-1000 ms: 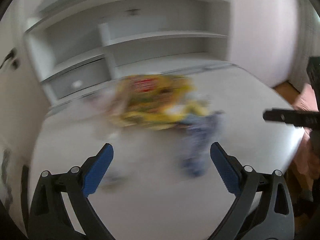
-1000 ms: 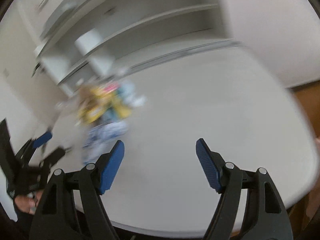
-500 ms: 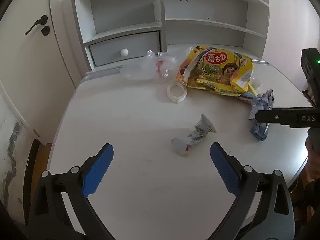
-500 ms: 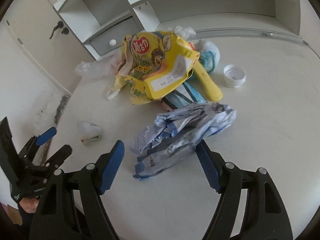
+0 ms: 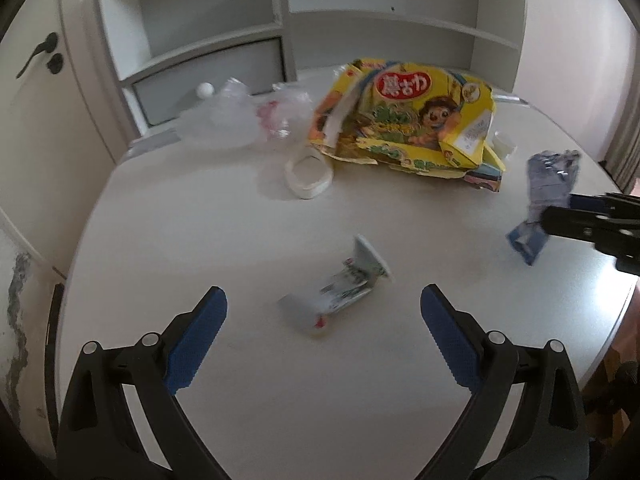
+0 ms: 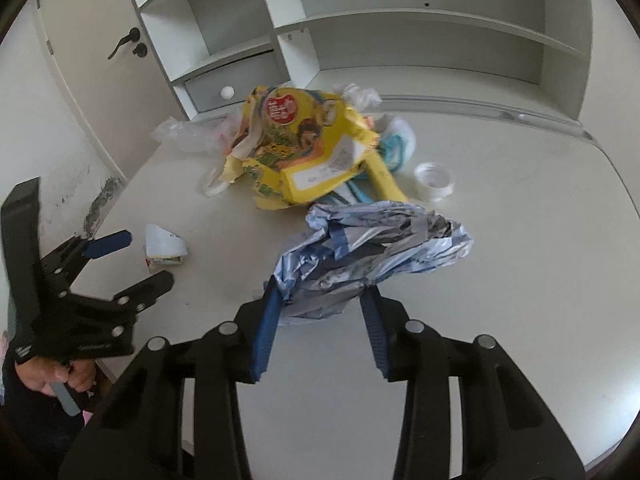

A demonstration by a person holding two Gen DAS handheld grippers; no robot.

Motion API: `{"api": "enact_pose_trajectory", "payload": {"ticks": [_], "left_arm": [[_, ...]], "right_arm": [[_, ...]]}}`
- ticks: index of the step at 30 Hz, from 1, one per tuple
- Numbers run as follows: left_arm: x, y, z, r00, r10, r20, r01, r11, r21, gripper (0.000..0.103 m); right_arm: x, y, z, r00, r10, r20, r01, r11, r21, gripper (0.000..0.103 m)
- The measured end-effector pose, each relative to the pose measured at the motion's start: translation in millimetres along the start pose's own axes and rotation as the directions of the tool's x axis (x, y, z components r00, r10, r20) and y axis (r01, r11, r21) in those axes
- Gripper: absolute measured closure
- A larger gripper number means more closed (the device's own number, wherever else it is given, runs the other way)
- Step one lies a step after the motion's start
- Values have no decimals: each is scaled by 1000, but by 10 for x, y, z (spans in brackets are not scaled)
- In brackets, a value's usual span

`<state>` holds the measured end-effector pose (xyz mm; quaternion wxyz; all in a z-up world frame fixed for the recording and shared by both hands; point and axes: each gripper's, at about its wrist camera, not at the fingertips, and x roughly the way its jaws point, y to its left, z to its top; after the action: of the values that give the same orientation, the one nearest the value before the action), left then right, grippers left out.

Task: Collect trash
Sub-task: 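Grasp the small white wrapper with the left tool while the right tool grasps crumpled foil, then carry both items over the bin and open both tools to drop them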

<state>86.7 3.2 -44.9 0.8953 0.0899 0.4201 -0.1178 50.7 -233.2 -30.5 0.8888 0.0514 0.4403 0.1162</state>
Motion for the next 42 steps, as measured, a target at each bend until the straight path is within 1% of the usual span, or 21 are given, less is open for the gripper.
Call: {"api": "enact_pose_trajectory", "payload": {"ticks": [4, 5, 6, 8, 9, 11, 15, 17, 20, 24, 26, 27, 29, 30, 31, 32, 34, 37, 39, 41, 42], "left_arm": [[137, -28, 71, 999, 12, -48, -12, 1000, -14, 11], [151, -28, 83, 998, 19, -58, -21, 1000, -22, 20], [142, -42, 106, 998, 3, -61, -5, 999, -32, 39], [131, -142, 166, 998, -2, -68, 2, 1000, -7, 61], [126, -179, 179, 998, 6, -63, -6, 1000, 0, 66], [114, -285, 203, 999, -4, -52, 4, 1000, 6, 71], [23, -685, 292, 997, -79, -25, 80, 995, 59, 74], [-45, -897, 332, 993, -114, -5, 114, 989, 93, 74], [-167, -1347, 403, 982, -188, 13, 183, 969, 168, 74], [-319, -2026, 458, 951, -307, 21, 291, 919, 267, 74], [-374, -2395, 440, 931, -364, 6, 344, 884, 316, 75], [-412, -2661, 426, 912, -410, -9, 388, 855, 343, 75], [-467, -2993, 395, 886, -462, -25, 437, 818, 375, 75], [-517, -3283, 344, 865, -500, -43, 472, 781, 408, 75], [-544, -3438, 315, 852, -520, -55, 491, 759, 426, 76], [-590, -3689, 259, 832, -550, -74, 519, 724, 455, 76], [-648, -4048, 165, 804, -586, -105, 554, 671, 493, 77], [-669, -4515, 37, 754, -637, -162, 614, 594, 520, 78], [-639, -4849, -89, 740, -644, -195, 629, 559, 541, 78], [-562, -5027, -153, 729, -650, -212, 638, 535, 554, 78], [-494, -5183, -229, 732, -641, -229, 638, 528, 561, 78]], "right_arm": [[-127, -178, -83, 1000, -27, 4, 27, 999, 25, 63], [-150, -207, -93, 999, -33, 7, 33, 999, 32, 63], [-171, -244, -102, 999, -40, 11, 40, 998, 40, 63], [-237, -354, -129, 998, -59, 21, 57, 996, 62, 63], [-261, -402, -138, 998, -65, 24, 63, 995, 72, 63], [-342, -523, -168, 996, -87, 34, 83, 992, 95, 63], [-569, -877, -258, 988, -145, 59, 133, 977, 168, 63], [-727, -1122, -345, 979, -192, 73, 172, 960, 221, 63], [-1000, -1507, -528, 960, -265, 85, 228, 923, 309, 63], [-1401, -1996, -842, 918, -386, 87, 320, 854, 411, 63], [-1618, -2266, -1060, 890, -450, 71, 368, 802, 471, 63], [-1704, -2376, -1158, 875, -480, 63, 390, 776, 496, 63], [-1891, -2603, -1397, 842, -539, 33, 437, 717, 543, 63], [-1976, -2722, -1522, 828, -560, 16, 454, 688, 566, 63], [-2036, -2807, -1612, 819, -574, 5, 464, 668, 582, 63], [-2105, -2925, -1738, 805, -592, -15, 481, 639, 600, 63], [-2189, -3123, -1958, 789, -612, -56, 502, 590, 632, 63], [-2216, -3426, -2336, 779, -615, -125, 521, 523, 674, 63], [-2150, -3596, -2561, 782, -598, -176, 533, 494, 687, 63], [-2052, -3741, -2751, 790, -572, -220, 538, 477, 695, 63], [-1998, -3791, -2813, 791, -564, -238, 543, 467, 698, 63]]}}
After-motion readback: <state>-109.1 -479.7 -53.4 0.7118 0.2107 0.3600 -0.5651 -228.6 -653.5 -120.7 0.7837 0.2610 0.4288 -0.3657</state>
